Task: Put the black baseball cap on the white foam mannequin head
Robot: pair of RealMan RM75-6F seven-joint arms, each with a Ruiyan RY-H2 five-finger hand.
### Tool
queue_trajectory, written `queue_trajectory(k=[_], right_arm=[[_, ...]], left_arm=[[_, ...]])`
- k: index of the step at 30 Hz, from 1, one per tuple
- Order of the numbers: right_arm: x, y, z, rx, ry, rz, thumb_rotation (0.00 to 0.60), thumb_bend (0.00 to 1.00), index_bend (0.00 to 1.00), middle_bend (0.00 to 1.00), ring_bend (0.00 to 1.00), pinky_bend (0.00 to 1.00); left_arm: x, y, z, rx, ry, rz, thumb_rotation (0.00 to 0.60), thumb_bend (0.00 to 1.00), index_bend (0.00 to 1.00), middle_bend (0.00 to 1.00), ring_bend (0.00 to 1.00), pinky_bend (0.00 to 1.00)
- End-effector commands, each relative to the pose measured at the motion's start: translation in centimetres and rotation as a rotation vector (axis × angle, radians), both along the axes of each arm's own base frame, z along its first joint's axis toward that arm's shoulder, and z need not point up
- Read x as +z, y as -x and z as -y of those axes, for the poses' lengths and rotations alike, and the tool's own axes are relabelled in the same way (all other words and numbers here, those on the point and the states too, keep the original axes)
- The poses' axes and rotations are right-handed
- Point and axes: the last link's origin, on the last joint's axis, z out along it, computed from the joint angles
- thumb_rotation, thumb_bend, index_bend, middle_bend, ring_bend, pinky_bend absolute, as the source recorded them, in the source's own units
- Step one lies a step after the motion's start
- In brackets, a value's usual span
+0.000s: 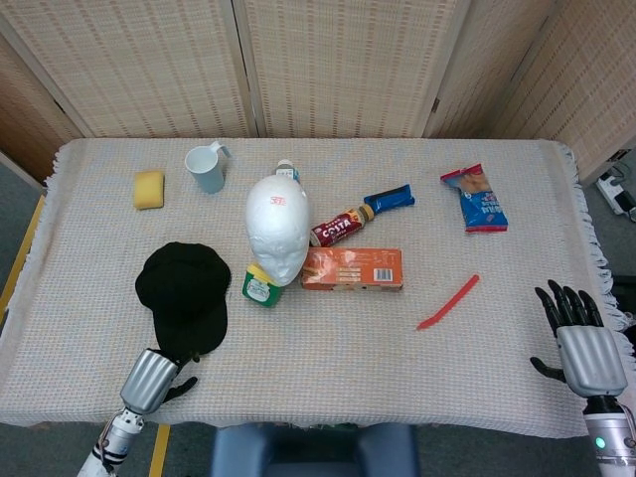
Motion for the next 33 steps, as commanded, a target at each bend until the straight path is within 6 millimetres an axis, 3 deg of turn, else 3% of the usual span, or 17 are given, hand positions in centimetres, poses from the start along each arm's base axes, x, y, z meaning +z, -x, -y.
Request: queue_trajectory(k=[1, 17, 33], right_arm=[[0.0, 0.0, 0.0, -0.001, -0.002, 0.001, 0.600, 0.04, 0.00, 0.00, 0.00, 0.00], [0.0, 0.3, 0.3, -0.029, -0.027, -0.001, 0.600, 0.04, 0.00, 0.00, 0.00, 0.00], [-0.4, 0.3, 0.3, -0.049, -0.084, 0.010, 0.600, 0.05, 0.00, 0.00, 0.00, 0.00]], left_arm=[[-1.1, 0.0, -1.1, 0.003, -0.027, 0.011, 0.600, 0.23, 0.54, 1.00, 1.00, 1.00], [-1.9, 0.7, -3.2, 0.009, -0.055, -0.091, 0.600, 0.30, 0.54, 1.00, 1.00, 1.00], [-0.2, 0.6, -4.8, -0.002, -0.172, -0.110, 0.600, 0.34, 0.53, 1.00, 1.00, 1.00]])
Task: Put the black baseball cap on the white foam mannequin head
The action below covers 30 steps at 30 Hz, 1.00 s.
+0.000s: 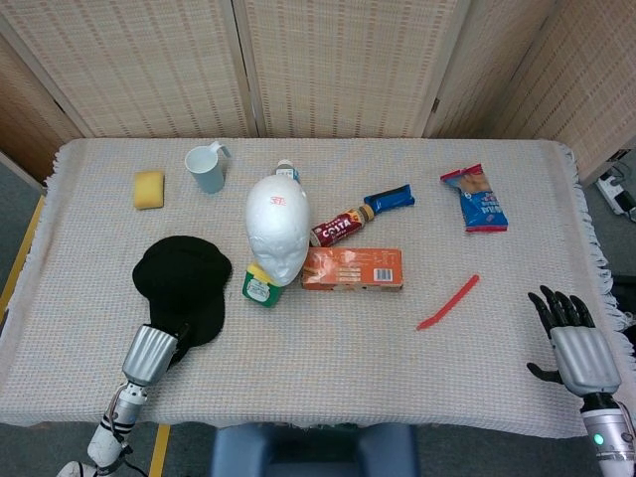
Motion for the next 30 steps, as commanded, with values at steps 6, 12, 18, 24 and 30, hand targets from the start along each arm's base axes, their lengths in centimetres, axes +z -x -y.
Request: queue_trajectory(k=[6, 12, 18, 24, 30], right_arm=[[0.1, -0.1, -0.1, 0.001, -0.006, 0.005, 0.600, 0.05, 0.00, 0.00, 0.00, 0.00], [0.3, -0.2, -0.2, 0.004, -0.014, 0.014, 0.600, 0.05, 0.00, 0.00, 0.00, 0.00], [0.3, -0.3, -0.3, 0.010, -0.023, 0.022, 0.600, 0.05, 0.00, 0.00, 0.00, 0.00], [0.4, -0.4, -0.4, 0.012, -0.033, 0.030, 0.600, 0.05, 0.00, 0.00, 0.00, 0.00], [0.6, -0.5, -0.6, 0.013, -0.040, 0.040, 0.600, 0.05, 0.00, 0.00, 0.00, 0.00]], left_arm=[[0.8, -0.1, -0.8, 0.004, -0.045, 0.016, 0.600, 0.43, 0.55, 1.00, 1.00, 1.00], [1.7, 0.7, -1.1, 0.036, -0.089, -0.016, 0.600, 0.53, 0.59, 1.00, 1.00, 1.00], [3.0, 1.3, -1.5, 0.054, -0.143, -0.032, 0.600, 0.55, 0.68, 1.00, 1.00, 1.00], [5.0, 0.7, -1.9, -0.002, -0.213, 0.019, 0.600, 0.56, 0.73, 1.00, 1.00, 1.00], [7.8, -1.1, -3.5, -0.100, -0.333, 0.117, 0.600, 0.58, 0.74, 1.00, 1.00, 1.00]])
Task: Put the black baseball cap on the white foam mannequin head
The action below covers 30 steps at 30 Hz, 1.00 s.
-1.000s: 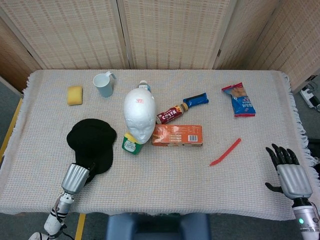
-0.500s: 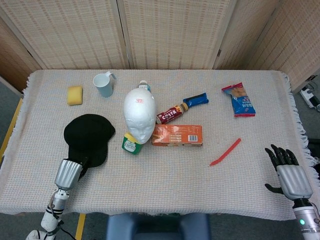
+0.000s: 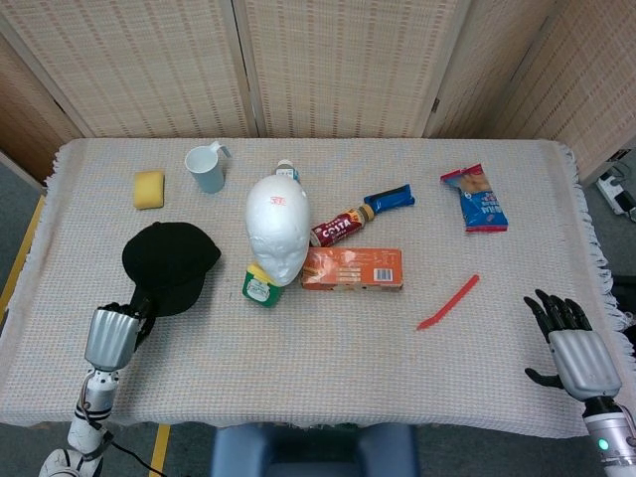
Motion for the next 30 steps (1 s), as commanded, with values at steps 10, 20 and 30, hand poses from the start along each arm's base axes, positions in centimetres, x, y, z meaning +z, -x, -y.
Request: queue_trajectory(k=[10, 20, 30], right_arm=[[0.5, -0.2, -0.2, -0.011, -0.015, 0.018, 0.600, 0.05, 0.00, 0.00, 0.00, 0.00], [1.0, 0.1, 0.0, -0.038, -0.022, 0.026, 0.600, 0.05, 0.00, 0.00, 0.00, 0.00], [1.3, 0.7, 0.5, -0.082, -0.033, 0.040, 0.600, 0.05, 0.00, 0.00, 0.00, 0.00]], left_arm=[[5.2, -4.9, -5.6, -0.169, -0.220, 0.096, 0.600, 0.61, 0.74, 1.00, 1.00, 1.00], [8.5, -10.3, -9.7, -0.306, -0.332, 0.029, 0.600, 0.62, 0.74, 1.00, 1.00, 1.00], [8.2, -18.9, -11.3, -0.465, -0.360, 0.050, 0.600, 0.62, 0.74, 1.00, 1.00, 1.00]])
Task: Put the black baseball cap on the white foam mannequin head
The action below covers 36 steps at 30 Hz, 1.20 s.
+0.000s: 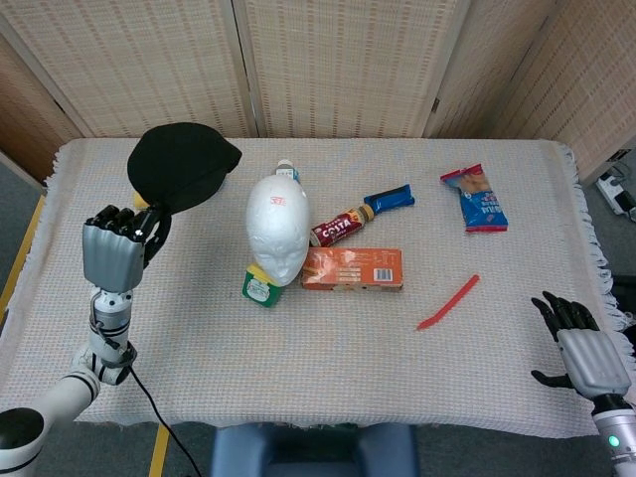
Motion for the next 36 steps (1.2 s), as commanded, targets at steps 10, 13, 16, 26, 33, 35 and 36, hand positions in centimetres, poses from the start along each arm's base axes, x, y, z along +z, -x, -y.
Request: queue_trajectory(k=[10, 13, 16, 26, 33, 35, 36], right_arm=[[1.6, 0.2, 0.2, -0.013, 0.025, 0.030, 0.600, 0.05, 0.00, 0.00, 0.00, 0.00], [2.1, 0.3, 0.1, -0.015, 0.039, 0.034, 0.600, 0.05, 0.00, 0.00, 0.00, 0.00], [2.4, 0.3, 0.0, -0.014, 0.051, 0.039, 0.600, 0.05, 0.00, 0.00, 0.00, 0.00], [2.6, -0.1, -0.3, 0.005, 0.062, 0.051, 0.600, 0.05, 0.00, 0.00, 0.00, 0.00], [2.5, 0.1, -0.3, 0.000, 0.058, 0.044, 0.600, 0.05, 0.00, 0.00, 0.00, 0.00], [2.5, 0.1, -0.2, -0.001, 0.061, 0.043, 0.600, 0.05, 0.00, 0.00, 0.00, 0.00], [2.5, 0.1, -0.2, -0.001, 0.061, 0.043, 0.600, 0.05, 0.00, 0.00, 0.00, 0.00]], left_arm=[[-5.2, -8.3, 0.0, -0.120, 0.060, -0.141, 0.600, 0.62, 0.75, 1.00, 1.00, 1.00], [-6.5, -8.2, 0.7, -0.137, 0.080, -0.164, 0.600, 0.63, 0.75, 1.00, 1.00, 1.00], [-7.8, -7.8, 1.9, -0.164, 0.112, -0.182, 0.600, 0.63, 0.75, 1.00, 1.00, 1.00], [-12.2, -4.9, 3.8, -0.130, 0.214, -0.304, 0.600, 0.58, 0.73, 1.00, 1.00, 1.00], [-13.0, -3.5, 4.4, -0.060, 0.261, -0.294, 0.600, 0.24, 0.17, 1.00, 1.00, 1.00], [-12.9, -3.0, 5.0, -0.041, 0.286, -0.282, 0.600, 0.19, 0.08, 1.00, 1.00, 1.00], [-12.8, -2.8, 5.3, -0.034, 0.290, -0.282, 0.600, 0.17, 0.05, 1.00, 1.00, 1.00]])
